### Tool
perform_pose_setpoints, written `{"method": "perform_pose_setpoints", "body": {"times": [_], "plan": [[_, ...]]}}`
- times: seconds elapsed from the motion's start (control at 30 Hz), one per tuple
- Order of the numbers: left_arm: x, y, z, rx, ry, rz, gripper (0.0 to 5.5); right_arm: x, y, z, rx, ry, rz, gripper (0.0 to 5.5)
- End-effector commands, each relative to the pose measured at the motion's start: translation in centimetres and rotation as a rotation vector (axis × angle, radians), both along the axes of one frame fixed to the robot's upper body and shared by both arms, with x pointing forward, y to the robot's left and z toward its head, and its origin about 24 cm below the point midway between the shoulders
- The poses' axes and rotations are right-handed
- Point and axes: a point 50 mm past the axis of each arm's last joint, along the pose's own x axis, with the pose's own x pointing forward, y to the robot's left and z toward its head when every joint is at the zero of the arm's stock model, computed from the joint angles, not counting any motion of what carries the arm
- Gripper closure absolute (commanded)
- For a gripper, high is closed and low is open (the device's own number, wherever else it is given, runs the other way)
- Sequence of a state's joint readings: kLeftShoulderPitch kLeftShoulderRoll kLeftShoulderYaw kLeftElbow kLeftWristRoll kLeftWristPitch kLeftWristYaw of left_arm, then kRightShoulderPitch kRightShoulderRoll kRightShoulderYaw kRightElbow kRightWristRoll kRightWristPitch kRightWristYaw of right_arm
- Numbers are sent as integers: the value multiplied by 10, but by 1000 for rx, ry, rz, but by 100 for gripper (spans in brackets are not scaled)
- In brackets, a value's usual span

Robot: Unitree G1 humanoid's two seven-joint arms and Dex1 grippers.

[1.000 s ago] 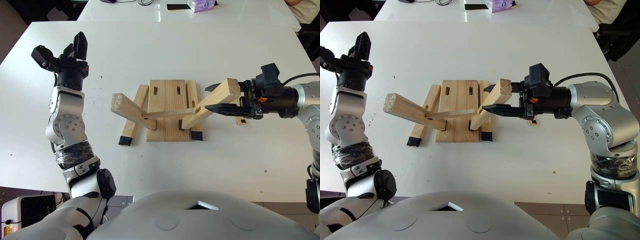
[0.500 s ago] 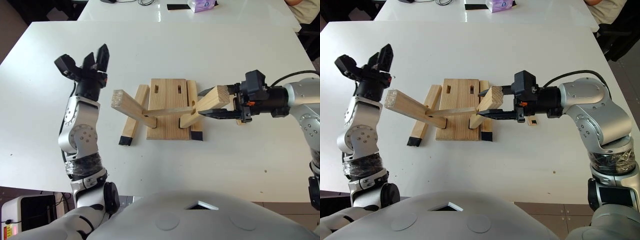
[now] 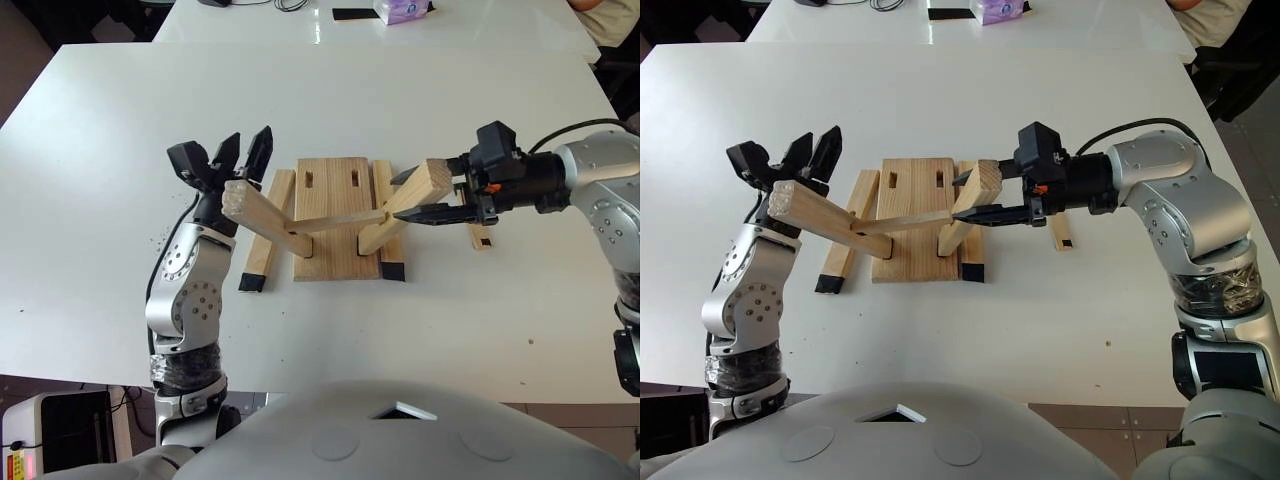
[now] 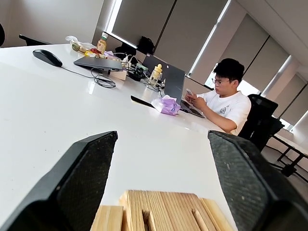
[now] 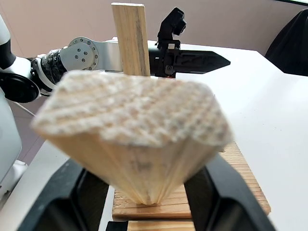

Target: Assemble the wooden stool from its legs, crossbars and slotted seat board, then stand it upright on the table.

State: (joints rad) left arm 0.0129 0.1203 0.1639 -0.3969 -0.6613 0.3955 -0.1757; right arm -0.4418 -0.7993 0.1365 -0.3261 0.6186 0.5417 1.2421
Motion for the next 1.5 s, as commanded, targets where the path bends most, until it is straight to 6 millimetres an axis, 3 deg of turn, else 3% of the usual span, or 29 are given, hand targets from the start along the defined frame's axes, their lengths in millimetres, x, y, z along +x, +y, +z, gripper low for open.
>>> {"method": "perform_pose_setpoints", "body": {"times": [0.03,0.2,0.33,0.43,0.53,0.6,0.67,0.77,0.93,1.03,1.1,1.2,1.5], "plan": [[-1,-10,1,57,-10,7,199,-6,2,9,-40,-50,-13,346],[-2,-23,-2,160,-7,-9,199,-9,11,16,-16,-47,9,346],[1,-36,-3,175,-16,-42,199,-9,15,5,-33,-1,-18,346],[8,-17,-1,140,-12,56,199,-6,8,-5,-71,13,-75,346],[14,29,16,45,-38,282,199,-4,3,-4,-69,11,-112,346],[15,52,36,13,-78,373,199,-4,3,-4,-66,12,-123,346],[15,58,62,23,-146,389,199,-5,2,-4,-63,14,-135,346],[6,44,97,47,-244,303,199,-6,4,-5,-59,15,-149,346],[-41,-22,154,-65,-498,-234,270,-6,4,-4,-55,19,-168,346],[-58,-41,167,-138,-527,-413,313,-6,3,-6,-56,24,-175,346],[-62,-52,163,-118,-458,-465,354,-6,3,-6,-56,26,-177,346],[-58,-63,137,-53,-222,-475,407,-5,4,-7,-58,29,-180,346],[-64,-70,85,74,221,-521,412,-3,4,-8,-52,29,-209,346]]}}
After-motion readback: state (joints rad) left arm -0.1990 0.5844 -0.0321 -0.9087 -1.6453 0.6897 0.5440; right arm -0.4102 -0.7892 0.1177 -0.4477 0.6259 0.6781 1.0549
